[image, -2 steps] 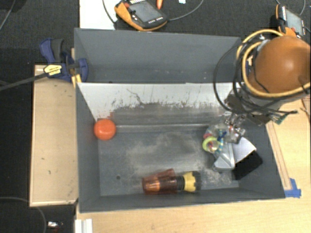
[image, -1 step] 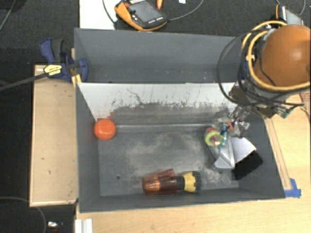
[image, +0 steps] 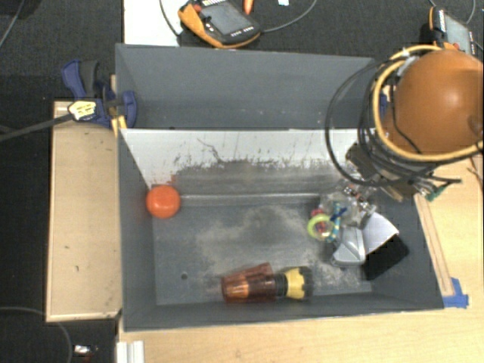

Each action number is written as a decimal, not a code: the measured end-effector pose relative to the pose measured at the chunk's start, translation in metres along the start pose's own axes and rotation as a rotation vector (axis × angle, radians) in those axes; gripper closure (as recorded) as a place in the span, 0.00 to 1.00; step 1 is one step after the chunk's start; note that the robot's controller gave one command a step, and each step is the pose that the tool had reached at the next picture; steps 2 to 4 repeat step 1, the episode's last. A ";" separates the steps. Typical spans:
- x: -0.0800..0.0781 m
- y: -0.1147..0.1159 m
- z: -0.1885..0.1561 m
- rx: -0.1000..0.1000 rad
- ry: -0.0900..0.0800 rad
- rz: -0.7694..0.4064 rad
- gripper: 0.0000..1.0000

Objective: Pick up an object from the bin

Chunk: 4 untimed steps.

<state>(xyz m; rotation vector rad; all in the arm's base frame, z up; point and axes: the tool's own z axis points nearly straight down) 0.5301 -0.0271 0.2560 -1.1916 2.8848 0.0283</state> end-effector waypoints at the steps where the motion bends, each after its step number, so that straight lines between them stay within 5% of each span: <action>1: -0.009 -0.013 0.018 0.008 -0.005 -0.184 1.00; 4: -0.009 -0.013 0.018 0.008 -0.005 -0.184 1.00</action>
Offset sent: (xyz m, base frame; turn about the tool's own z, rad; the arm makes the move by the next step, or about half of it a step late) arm 0.0262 0.0091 -0.0521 -0.1757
